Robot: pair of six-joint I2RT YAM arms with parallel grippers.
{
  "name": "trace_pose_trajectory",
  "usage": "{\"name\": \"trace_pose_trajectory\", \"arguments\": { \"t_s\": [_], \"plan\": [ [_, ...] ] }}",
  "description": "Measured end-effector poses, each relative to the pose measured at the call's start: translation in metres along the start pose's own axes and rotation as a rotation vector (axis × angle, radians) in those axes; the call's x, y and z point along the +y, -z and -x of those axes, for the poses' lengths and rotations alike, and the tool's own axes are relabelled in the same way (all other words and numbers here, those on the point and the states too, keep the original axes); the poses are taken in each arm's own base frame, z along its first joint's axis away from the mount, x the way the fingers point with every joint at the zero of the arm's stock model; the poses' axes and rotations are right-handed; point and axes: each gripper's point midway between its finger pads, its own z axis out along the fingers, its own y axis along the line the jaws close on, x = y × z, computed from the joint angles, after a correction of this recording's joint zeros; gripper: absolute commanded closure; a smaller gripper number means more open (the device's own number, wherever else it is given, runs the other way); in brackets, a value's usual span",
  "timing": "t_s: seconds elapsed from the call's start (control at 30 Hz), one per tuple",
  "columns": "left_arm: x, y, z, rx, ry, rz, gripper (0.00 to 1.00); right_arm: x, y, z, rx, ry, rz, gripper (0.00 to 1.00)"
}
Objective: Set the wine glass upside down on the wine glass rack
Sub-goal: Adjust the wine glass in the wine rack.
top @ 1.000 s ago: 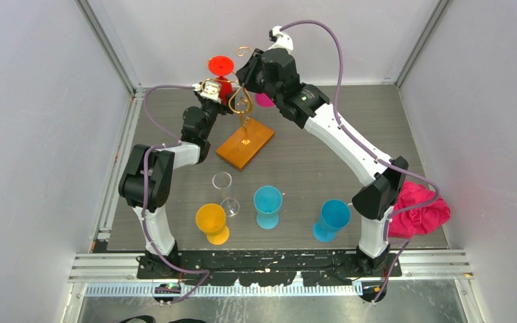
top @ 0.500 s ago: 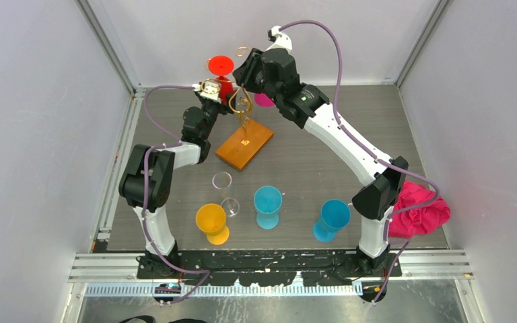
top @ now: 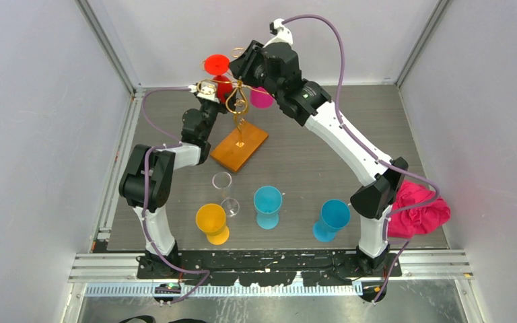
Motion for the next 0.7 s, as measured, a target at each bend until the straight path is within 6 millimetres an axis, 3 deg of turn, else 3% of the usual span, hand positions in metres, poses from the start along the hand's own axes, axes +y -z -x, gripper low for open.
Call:
{"name": "trace_pose_trajectory", "arguments": {
  "t_s": [0.1,0.47,0.7],
  "plan": [
    [0.000,0.001,0.000,-0.003,0.007,0.000,0.25,0.007,-0.003,0.001,-0.005,-0.017,0.018,0.61],
    [-0.003,0.004,0.000,-0.013,0.032,-0.008,0.25,0.002,-0.027,-0.013,0.015,-0.016,0.001,0.61],
    [-0.006,0.005,0.000,-0.014,0.049,-0.021,0.25,-0.001,-0.035,-0.001,-0.005,-0.022,0.001,0.61]
  ]
}}
